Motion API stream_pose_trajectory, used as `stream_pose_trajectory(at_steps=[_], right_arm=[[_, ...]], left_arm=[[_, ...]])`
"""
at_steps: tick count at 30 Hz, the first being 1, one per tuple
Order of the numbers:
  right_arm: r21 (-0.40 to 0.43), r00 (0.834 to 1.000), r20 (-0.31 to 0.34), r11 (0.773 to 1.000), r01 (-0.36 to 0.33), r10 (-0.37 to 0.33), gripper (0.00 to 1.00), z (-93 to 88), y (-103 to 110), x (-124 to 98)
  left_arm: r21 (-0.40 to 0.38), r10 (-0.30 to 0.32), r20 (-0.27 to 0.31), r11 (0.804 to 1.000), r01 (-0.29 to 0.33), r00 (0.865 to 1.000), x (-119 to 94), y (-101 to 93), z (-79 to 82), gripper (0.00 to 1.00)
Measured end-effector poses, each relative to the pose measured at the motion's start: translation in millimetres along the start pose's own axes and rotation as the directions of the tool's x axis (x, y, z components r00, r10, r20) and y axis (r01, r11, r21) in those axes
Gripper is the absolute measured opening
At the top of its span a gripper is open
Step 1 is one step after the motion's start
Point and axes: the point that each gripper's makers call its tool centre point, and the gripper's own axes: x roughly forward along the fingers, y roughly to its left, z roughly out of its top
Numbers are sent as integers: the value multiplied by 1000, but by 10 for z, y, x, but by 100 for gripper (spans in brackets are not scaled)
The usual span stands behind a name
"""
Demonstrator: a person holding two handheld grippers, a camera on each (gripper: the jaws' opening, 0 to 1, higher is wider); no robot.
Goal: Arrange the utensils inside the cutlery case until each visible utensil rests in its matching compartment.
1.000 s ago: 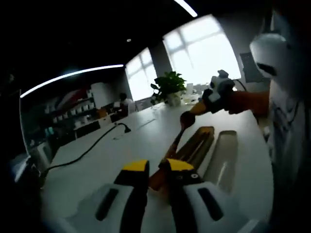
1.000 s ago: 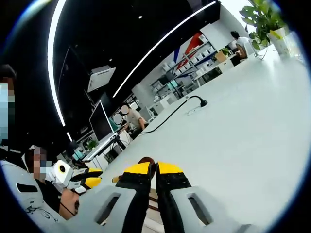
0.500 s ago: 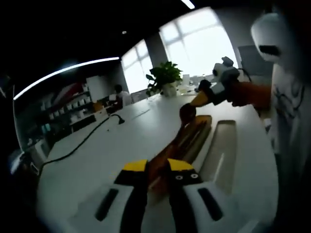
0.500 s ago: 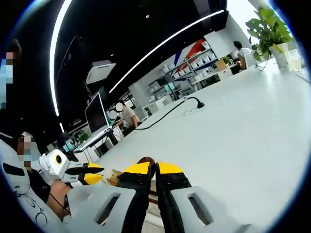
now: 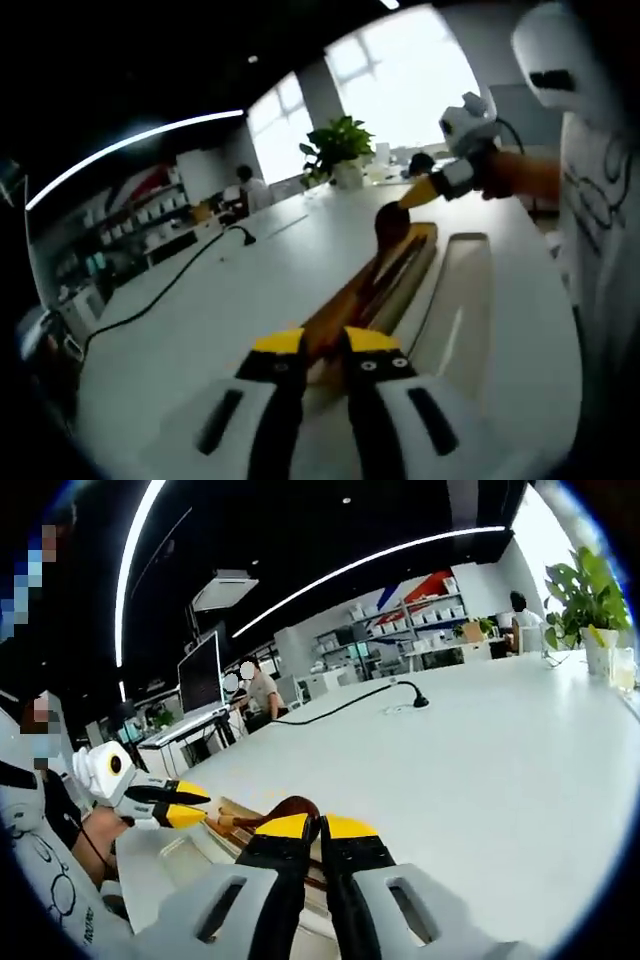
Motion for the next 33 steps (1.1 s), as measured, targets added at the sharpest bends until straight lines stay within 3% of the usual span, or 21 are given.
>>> stream_pose_trajectory(at_steps=[5,8,21,33], right_arm=[[-16,999,-39,1000,-20,19,3,-24,9,9],[-57,994,-107,998,-40,34,3,-134,24,23],[-82,986,-157,994,-71,57,3,-275,36,58],[-104,989,-135,992,-69,55,4,-237,9,30]], left_arm=[[1,-4,5,1000,4,1000,14,-20,6,14],[3,-3,7,1000,3,1000,27,-29,12,14],[1,-3,10,1000,3,1000,38,-49,18,14],[-16,-8,13,1000,8,1000,43,-77,25,14]])
